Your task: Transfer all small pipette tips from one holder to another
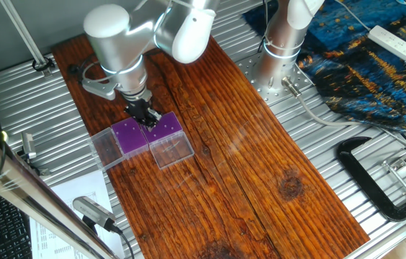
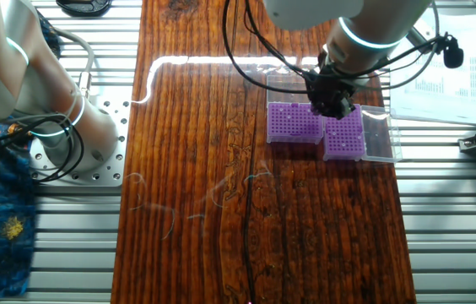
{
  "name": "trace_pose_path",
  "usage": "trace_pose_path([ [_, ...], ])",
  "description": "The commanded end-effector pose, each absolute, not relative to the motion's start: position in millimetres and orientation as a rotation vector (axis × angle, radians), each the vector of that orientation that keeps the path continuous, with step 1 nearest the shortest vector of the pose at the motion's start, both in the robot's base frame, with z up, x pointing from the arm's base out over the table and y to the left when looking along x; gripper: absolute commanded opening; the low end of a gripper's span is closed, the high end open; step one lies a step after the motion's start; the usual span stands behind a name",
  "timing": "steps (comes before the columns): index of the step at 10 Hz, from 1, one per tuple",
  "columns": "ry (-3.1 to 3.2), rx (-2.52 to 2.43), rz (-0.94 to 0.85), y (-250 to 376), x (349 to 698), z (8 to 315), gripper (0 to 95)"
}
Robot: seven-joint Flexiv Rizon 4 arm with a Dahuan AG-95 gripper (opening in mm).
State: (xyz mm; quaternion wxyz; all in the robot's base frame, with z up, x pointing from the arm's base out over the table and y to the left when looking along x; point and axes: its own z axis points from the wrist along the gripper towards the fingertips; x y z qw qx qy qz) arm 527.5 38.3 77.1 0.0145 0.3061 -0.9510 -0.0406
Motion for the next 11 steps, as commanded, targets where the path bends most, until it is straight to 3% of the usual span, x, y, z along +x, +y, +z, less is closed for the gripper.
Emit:
trace_pose_path([
  [1, -2.959, 0.966, -0.131, 35.4, 527.3, 75.9, 0.0],
  [11, -2.967, 0.965, -0.170, 35.7, 532.6, 76.3, 0.0],
])
